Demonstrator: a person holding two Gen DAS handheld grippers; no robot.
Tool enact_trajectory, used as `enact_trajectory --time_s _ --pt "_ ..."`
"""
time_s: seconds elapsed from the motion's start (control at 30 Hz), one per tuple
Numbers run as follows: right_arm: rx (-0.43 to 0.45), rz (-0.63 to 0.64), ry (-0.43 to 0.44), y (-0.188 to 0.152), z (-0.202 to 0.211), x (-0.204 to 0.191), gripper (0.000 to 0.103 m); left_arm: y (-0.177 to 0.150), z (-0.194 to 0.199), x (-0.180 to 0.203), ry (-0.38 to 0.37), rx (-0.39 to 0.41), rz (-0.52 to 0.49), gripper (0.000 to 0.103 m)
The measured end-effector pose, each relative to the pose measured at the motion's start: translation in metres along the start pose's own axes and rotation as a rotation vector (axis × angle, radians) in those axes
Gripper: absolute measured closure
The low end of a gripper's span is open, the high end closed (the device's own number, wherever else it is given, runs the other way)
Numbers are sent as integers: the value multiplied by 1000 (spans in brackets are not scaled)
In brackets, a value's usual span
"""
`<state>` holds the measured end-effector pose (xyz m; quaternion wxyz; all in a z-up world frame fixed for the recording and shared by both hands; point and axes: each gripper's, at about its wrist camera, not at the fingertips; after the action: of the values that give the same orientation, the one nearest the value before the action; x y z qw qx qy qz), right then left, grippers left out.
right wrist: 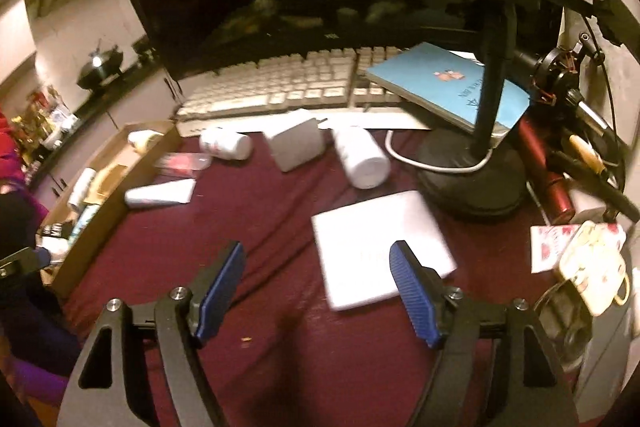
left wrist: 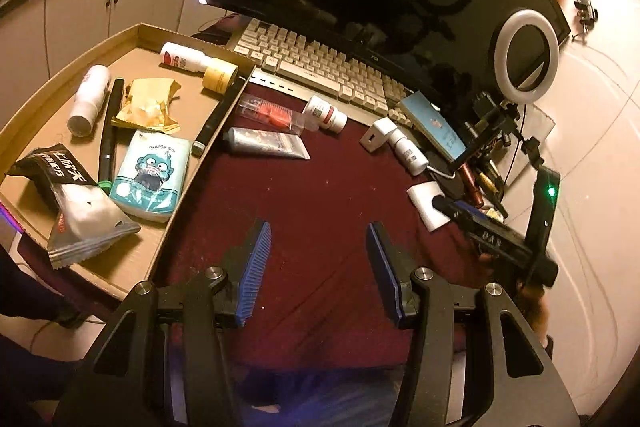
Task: Organize objects
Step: 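Grasp the white foam pad with the right gripper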
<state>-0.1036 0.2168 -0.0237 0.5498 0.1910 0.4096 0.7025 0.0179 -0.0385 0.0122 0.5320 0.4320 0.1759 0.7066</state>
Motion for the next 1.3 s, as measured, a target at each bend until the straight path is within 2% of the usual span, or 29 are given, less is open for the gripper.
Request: enact_trajectory --time_s 0.13,0.23,0.37,0.53,0.7,0.77,0.9,1.0,1.1,1.2,1.3 --pt "-8 12 -64 7 -7 15 28 -1 -1 -1 -6 -5 5 53" --pt "-16 3 -75 12 -14 28 26 -1 -2 -4 -6 -5 11 53" --pt "-116 -36 -20 8 -36 36 26 -2 -2 -7 -7 -7 22 53" --pt "-141 38 -9 0 -34 6 25 -5 -6 -9 -5 -20 30 53" --pt "-118 166 -81 -8 -31 -27 25 -7 -9 -8 -4 -34 24 53" --pt "-130 161 -54 -11 -30 -33 24 -6 -11 -9 1 -42 23 53" --pt "-159 180 -64 -17 -39 -37 23 2 -15 -7 6 -28 23 53" --pt "-140 128 -62 -18 -36 -33 23 18 -24 4 25 -10 -51 53" --pt "-123 92 -61 -18 -34 -31 23 38 -46 16 34 -7 -175 53" --pt "-126 108 -74 -19 -34 -33 23 53 -71 13 66 -20 -201 53" --pt "-128 119 -87 -20 -35 -35 23 65 -99 9 67 -71 -241 53"
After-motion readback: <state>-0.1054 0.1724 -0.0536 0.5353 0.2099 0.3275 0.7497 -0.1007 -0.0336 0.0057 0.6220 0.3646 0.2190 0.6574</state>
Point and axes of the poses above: each gripper's, at about its wrist camera, not at the fingertips, and z roughly against the way its jaws point, x to its right, y to its top, and after that the axes turned 9 degrees about x, right-handed
